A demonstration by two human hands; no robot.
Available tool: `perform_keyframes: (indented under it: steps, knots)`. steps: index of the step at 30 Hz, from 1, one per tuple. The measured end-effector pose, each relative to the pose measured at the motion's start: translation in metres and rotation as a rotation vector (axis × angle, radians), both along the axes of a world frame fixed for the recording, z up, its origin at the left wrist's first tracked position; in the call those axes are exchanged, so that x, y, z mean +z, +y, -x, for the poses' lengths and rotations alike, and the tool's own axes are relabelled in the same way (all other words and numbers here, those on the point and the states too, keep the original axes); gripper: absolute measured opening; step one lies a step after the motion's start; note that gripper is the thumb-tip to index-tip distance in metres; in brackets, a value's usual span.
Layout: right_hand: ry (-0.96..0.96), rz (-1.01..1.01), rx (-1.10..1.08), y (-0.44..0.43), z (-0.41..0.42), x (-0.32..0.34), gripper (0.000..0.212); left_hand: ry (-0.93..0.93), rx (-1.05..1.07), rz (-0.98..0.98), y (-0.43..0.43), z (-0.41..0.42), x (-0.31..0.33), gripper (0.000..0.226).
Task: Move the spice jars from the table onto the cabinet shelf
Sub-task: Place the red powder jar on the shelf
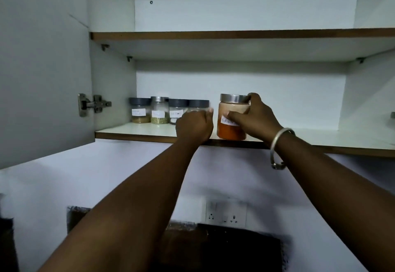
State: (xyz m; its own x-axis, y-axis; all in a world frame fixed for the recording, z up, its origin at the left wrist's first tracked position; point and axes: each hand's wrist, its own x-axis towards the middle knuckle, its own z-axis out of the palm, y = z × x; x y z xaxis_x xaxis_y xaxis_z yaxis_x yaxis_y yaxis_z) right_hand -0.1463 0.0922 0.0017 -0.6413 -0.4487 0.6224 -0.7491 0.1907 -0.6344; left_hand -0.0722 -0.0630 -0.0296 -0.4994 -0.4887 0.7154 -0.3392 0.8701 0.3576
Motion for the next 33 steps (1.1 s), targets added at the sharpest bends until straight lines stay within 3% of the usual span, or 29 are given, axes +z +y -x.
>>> perform_keyframes:
  steps: [6, 21, 30, 33]
  knots:
    - [-0.049, -0.188, -0.060, -0.066, 0.073, 0.008, 0.071, -0.210, 0.078, 0.006, -0.037, 0.032, -0.010, 0.047]
    - [-0.159, -0.277, -0.029, -0.158, 0.143, 0.023, 0.042, -0.126, 0.097, 0.010, -0.043, 0.040, -0.013, 0.040]
    - [-0.184, -0.357, -0.116, -0.160, 0.144, 0.020, 0.087, -0.106, 0.099, 0.017, -0.046, 0.043, -0.015, 0.039]
    - [-0.005, -0.586, -0.143, -0.151, 0.136, 0.015, 0.069, -0.091, 0.092, 0.010, -0.045, 0.042, -0.016, 0.043]
